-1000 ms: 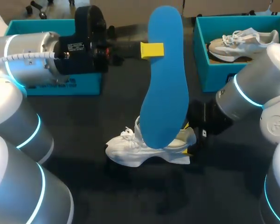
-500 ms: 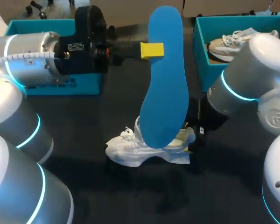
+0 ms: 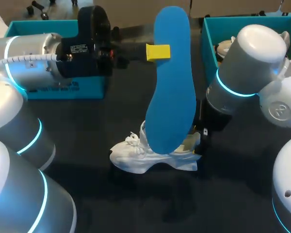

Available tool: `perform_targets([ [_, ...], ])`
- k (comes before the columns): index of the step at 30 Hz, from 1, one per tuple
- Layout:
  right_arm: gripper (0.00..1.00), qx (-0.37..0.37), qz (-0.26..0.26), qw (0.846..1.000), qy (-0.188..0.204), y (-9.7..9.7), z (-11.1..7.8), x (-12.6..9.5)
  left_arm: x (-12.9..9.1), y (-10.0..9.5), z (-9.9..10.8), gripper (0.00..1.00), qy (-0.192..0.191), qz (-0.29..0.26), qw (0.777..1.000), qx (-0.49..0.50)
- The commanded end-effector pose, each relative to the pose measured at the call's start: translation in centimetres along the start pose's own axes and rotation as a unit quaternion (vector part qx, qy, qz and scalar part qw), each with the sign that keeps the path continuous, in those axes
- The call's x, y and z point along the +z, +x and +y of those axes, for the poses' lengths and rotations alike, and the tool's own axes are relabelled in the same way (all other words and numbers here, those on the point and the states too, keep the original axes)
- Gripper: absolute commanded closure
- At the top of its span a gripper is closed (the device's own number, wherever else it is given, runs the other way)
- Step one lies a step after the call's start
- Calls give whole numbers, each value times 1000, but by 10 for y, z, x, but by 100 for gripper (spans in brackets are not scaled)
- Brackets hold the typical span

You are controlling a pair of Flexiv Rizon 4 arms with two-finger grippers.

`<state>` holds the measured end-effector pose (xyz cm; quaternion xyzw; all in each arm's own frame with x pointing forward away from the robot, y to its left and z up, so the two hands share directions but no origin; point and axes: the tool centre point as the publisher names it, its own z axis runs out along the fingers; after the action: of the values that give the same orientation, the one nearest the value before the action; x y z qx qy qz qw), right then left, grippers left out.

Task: Take the shoe out of the shoebox, open the shoe tongue, remove and reinsert the insole, then place the shoe into the shoebox

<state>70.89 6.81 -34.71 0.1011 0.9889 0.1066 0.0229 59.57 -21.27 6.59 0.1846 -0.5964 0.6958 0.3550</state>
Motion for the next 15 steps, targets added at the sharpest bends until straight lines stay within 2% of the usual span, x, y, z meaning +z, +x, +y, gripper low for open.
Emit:
perform_targets([
  [1,0,1,-6,999,32,4,5,0,1,0,1,100,1,0,1000,0],
  [13,0,1,-6,999,32,4,5,0,1,0,1,100,1,0,1000,0],
  [15,0,-9,-17,999,48,3,5,-3,1,0,1,100,1,0,1000,0],
])
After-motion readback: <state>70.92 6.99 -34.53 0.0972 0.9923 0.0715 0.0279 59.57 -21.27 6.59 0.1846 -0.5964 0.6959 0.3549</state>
